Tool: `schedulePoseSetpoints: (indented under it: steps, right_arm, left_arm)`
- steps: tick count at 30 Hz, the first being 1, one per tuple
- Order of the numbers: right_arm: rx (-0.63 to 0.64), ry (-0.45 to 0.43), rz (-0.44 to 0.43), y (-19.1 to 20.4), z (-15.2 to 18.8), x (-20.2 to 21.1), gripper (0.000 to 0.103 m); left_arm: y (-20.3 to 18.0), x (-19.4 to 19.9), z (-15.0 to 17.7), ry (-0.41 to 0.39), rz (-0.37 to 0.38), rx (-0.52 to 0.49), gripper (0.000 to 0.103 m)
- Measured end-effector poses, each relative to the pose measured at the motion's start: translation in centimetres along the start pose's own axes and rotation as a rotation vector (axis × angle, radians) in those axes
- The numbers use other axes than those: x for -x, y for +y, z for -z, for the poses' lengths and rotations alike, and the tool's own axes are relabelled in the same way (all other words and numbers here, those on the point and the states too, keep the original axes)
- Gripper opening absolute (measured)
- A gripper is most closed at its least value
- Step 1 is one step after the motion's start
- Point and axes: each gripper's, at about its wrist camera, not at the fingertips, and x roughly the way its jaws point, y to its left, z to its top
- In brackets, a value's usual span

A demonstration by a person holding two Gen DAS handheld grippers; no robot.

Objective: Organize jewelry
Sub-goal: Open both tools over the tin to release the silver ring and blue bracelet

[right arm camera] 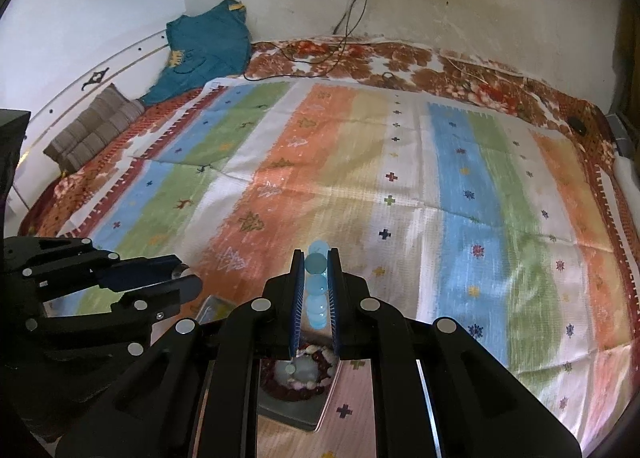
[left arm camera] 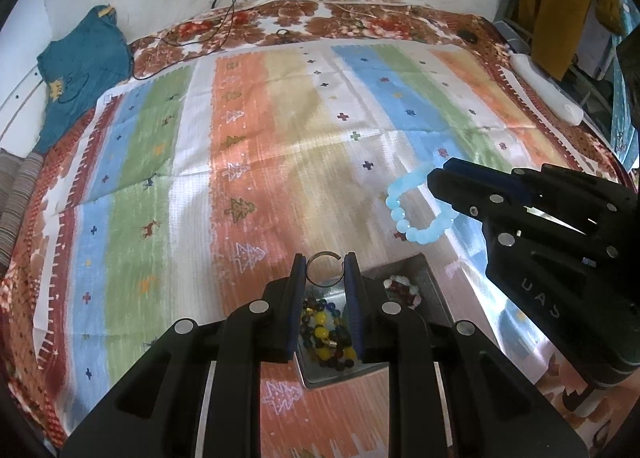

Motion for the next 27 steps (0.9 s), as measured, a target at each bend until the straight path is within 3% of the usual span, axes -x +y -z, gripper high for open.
schedulePoseSetpoints:
  steps: [14,17,19,20,23,27]
  right_arm:
    - [0.030,0.035,-0.042,1.1,2.4,1.1,0.013]
    - [0.023,0.040,-0.030,0.9,2.7,1.2,0.013]
    - [0.016,0.039,-0.026,0.7,2.9,1.4,0.021]
    - [0.014,0.033,-0.021,0.6,3.0,1.7,0.031]
    - [0.017,0.028,-0.009,0.5,3.2,2.0,0.035]
    - [0.018,0.023,-0.004,0.5,3.8,2.6,0.050]
  left_arm:
    - [-0.3,0.7,1.3,0.006,0.012,0.015,0.019]
    - [0.0,0.7,1.3,0.012,0.021,0.036,0.029]
    - [0.2,0.9,1.4,0.008,0.017,0.047,0.030]
    - [0.4,1.0,1.5,0.007,0.018,0.053,0.030]
    - [0.7,1.3,1.8,0.007,0.016,0.066,0.033]
    - [0.8,1.9,2.5,0.003,0.014,0.067,0.040]
